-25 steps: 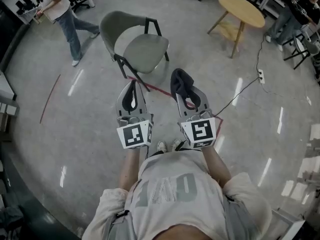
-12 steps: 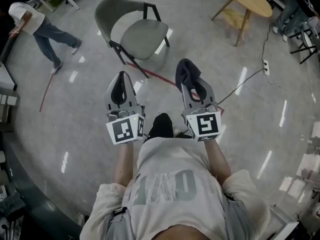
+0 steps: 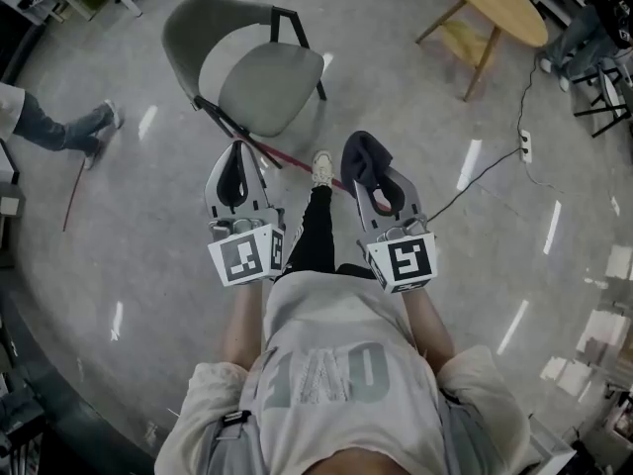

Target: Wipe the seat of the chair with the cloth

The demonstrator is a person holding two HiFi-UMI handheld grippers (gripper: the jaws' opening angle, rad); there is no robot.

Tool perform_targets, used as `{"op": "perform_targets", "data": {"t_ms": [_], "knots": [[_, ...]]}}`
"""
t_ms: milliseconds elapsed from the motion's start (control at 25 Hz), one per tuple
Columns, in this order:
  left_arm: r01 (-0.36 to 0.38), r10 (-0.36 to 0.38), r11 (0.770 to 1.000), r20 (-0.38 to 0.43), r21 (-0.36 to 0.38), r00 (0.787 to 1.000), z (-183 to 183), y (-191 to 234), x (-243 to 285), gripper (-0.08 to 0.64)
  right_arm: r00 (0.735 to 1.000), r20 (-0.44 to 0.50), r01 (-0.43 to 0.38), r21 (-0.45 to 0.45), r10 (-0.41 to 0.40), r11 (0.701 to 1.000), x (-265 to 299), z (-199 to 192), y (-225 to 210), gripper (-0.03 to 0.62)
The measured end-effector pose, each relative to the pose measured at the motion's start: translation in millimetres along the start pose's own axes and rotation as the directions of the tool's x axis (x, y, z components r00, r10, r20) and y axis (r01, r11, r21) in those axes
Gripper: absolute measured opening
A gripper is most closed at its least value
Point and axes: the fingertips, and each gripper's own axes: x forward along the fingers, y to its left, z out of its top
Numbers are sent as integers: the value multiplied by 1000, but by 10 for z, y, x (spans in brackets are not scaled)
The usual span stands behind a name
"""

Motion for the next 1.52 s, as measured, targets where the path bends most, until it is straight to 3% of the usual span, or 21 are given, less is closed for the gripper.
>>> {"op": "perform_targets", "data": {"t_ms": [200, 480, 680, 920, 1240, 1400, 1520], "knots": [[-20, 20, 1000, 12, -6, 1000, -201, 311, 1039, 15, 999, -8, -31, -21, 31, 999, 1065, 43, -366, 49], [-84, 85, 996, 65, -21, 994, -31, 969, 3088, 15, 994, 7, -104, -80, 105, 991, 3137, 728, -1066, 49], [-132, 134, 991, 88, -28, 987, 46, 1485, 4052, 15, 987, 36, -155, -54, 157, 986, 4337, 1035, -1246, 49], [-176, 176, 984, 77, -9, 981, -7, 1948, 4442, 15, 970, 32, -239, -82, 243, 967, 5016, 1123, -1047, 49], [-223, 223, 975, 50, -11, 974, -175, 1910, 4754, 15, 951, 17, -308, -65, 310, 949, 5421, 1061, -1193, 49], [-293, 293, 956, 53, 1, 955, -331, 1994, 4725, 15, 924, 36, -380, -55, 382, 924, 5635, 928, -1098, 49], [-355, 354, 935, 55, 5, 934, -341, 2099, 4694, 15, 888, 45, -453, -77, 457, 888, 5804, 960, -974, 49]]}}
